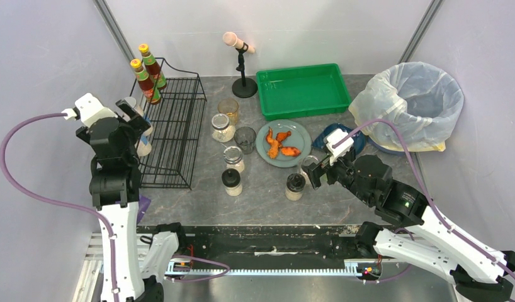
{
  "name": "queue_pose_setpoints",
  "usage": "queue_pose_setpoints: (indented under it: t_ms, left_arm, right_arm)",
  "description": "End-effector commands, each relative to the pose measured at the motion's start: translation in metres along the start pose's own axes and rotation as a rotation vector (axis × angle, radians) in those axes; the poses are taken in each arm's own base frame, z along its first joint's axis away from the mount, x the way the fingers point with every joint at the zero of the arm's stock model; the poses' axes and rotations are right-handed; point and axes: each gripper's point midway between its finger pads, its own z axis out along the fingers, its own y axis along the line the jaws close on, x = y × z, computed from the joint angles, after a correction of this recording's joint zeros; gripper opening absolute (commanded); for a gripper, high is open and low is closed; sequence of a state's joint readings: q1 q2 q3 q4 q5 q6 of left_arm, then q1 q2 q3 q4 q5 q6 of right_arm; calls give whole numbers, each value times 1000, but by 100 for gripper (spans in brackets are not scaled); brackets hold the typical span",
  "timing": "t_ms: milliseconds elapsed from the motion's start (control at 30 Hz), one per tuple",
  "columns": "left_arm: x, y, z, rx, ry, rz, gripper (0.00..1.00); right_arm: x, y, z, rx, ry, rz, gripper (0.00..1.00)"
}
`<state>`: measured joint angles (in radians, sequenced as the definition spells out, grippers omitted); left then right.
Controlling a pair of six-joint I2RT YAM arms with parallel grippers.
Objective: Clear the kitchen counter
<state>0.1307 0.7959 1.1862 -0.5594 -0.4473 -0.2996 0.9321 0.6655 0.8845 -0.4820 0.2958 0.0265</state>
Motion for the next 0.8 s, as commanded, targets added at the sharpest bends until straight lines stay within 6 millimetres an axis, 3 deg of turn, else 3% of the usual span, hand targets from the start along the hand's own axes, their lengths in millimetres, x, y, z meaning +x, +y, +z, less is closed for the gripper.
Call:
queue_pose_setpoints:
  t_ms: [0,167,300,567,767]
  left_arm:
    - [4,-32,-30,201,95,-37,93]
    - [23,-78,-59,473,219,-67,93]
    - [48,-103,-85,642,345,-100,93]
    - [104,-120,-122,796,570,-75,93]
    - [142,-126,-139,844,688,-15,93]
  right_arm:
    - [-15,-13,-7,64,-31,37,98]
    - [-7,-18,-5,110,27,55,98]
    - [-1,-18,-1,130,54,85,98]
    - [8,-27,12,227,134,120,98]
    - [18,-37,26,273,175,186,98]
